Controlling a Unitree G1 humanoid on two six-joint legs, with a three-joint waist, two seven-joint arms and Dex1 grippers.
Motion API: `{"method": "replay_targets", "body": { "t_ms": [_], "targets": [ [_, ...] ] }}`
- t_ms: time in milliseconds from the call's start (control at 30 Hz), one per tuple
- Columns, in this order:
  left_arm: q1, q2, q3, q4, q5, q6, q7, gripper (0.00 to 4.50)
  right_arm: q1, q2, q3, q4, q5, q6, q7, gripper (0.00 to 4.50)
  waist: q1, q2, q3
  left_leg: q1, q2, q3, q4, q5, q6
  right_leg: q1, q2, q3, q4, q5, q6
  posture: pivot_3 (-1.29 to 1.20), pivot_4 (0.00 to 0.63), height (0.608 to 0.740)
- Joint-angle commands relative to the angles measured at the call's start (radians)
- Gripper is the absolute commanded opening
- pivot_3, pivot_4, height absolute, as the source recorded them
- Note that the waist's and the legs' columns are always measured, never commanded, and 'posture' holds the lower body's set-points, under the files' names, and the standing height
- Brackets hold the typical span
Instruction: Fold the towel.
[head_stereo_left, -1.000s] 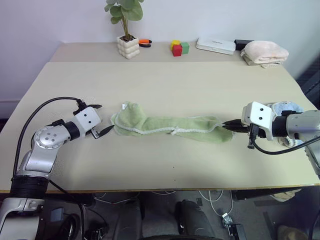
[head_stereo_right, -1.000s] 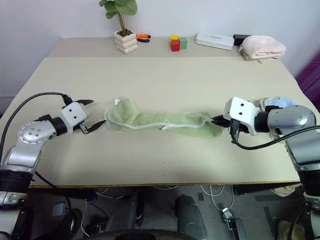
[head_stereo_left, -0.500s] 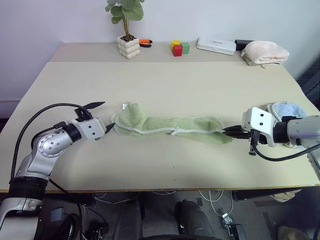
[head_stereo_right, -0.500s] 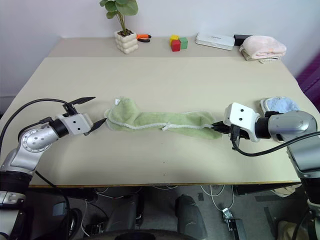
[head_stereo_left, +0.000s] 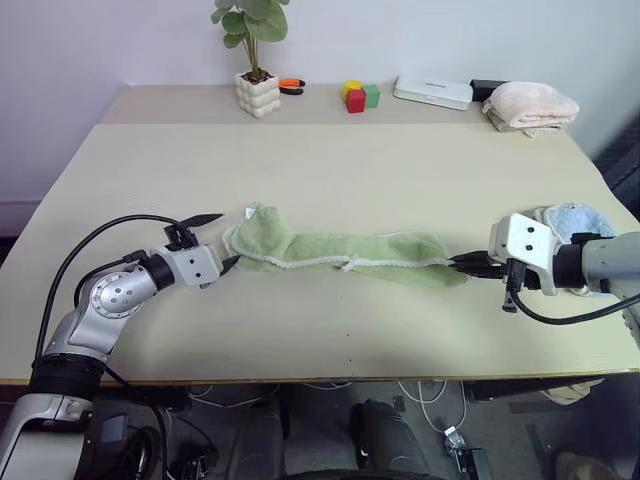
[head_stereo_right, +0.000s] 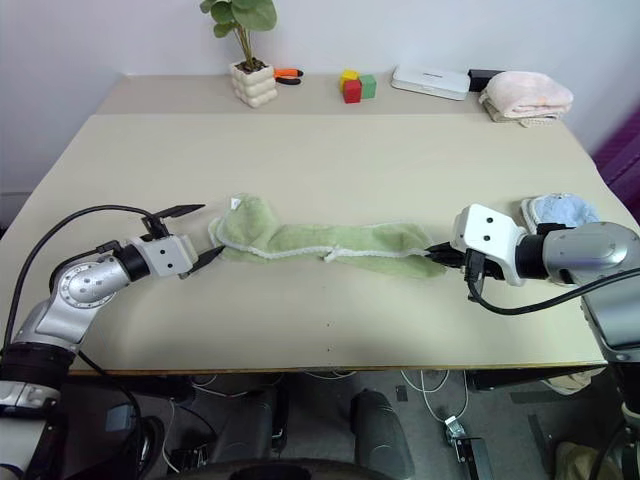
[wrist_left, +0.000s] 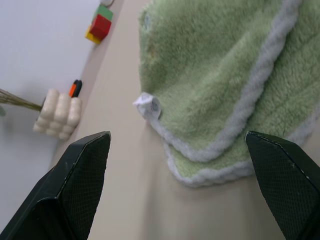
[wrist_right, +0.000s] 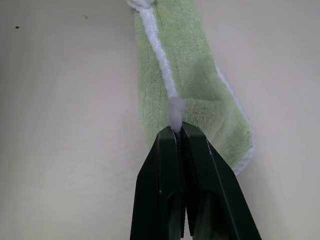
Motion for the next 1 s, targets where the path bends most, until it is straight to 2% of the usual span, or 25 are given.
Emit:
{"method": "replay_targets", "body": {
  "t_ms": [33, 633, 900, 1000],
  "targets": [
    [-0.011, 0.000, -0.004, -0.011, -0.004, -0.012, 0.002, 4.41, 0.000, -0.021, -0.040, -0.026, 0.010, -0.007, -0.003, 0.00, -0.001, 0.000, 0.000, 0.000, 0.000, 0.000, 0.000, 0.000, 0.000, 0.000, 0.000, 0.000, 0.000, 0.000, 0.000, 0.00, 0.150, 0.740],
    [-0.082, -0.029, -0.013, 0.062, 0.036, 0.003, 0.063, 4.41, -0.007, -0.022, -0.032, -0.014, -0.001, -0.020, -0.005, 0.00, -0.001, 0.000, 0.000, 0.000, 0.000, 0.000, 0.000, 0.000, 0.000, 0.000, 0.000, 0.000, 0.000, 0.000, 0.000, 0.00, 0.150, 0.740],
    [-0.136, -0.052, -0.063, 0.158, 0.073, -0.003, 0.065, 4.41, -0.010, -0.021, -0.032, -0.018, 0.001, -0.017, -0.011, 0.00, -0.001, 0.000, 0.000, 0.000, 0.000, 0.000, 0.000, 0.000, 0.000, 0.000, 0.000, 0.000, 0.000, 0.000, 0.000, 0.00, 0.150, 0.740],
    [-0.159, -0.063, -0.077, 0.183, 0.077, -0.008, 0.065, 3.64, -0.009, -0.021, -0.033, -0.019, 0.001, -0.016, -0.013, 0.00, 0.000, 0.000, 0.000, 0.000, 0.000, 0.000, 0.000, 0.000, 0.000, 0.000, 0.000, 0.000, 0.000, 0.000, 0.000, 0.00, 0.150, 0.740]
  ]
}}
